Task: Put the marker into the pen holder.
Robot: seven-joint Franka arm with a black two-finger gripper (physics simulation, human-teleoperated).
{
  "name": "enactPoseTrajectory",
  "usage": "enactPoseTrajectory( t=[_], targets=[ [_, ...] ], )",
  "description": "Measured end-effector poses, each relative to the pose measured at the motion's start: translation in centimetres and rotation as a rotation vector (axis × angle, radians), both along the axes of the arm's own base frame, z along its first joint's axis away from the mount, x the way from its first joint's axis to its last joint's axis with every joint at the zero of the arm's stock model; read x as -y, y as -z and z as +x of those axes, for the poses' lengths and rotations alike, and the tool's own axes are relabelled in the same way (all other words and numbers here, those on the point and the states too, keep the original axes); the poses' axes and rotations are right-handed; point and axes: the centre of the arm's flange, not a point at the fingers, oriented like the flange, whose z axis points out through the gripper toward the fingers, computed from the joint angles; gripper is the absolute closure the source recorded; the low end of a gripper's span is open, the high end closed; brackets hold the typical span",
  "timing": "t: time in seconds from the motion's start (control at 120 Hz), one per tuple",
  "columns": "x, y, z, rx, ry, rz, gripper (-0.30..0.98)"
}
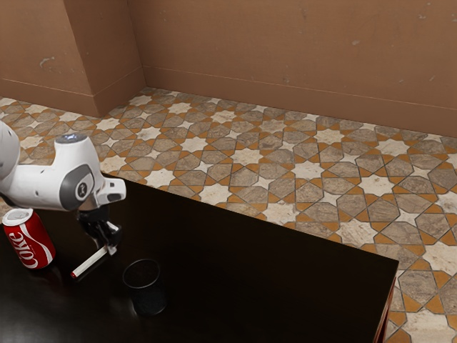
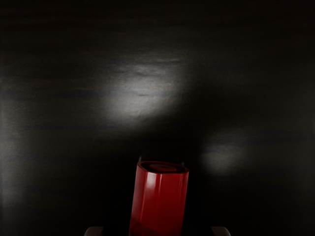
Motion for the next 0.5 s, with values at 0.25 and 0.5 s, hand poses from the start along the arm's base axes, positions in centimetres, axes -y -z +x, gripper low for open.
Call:
enactPoseTrajectory(
  t=[0.25, 0.5],
  targets=[
    [0.01, 0.27, 0.07, -0.001, 0.024, -0.004, 0.56],
    [0.01, -0.01, 0.15, 0.005, 0.037, -0.004, 0.71]
  ],
)
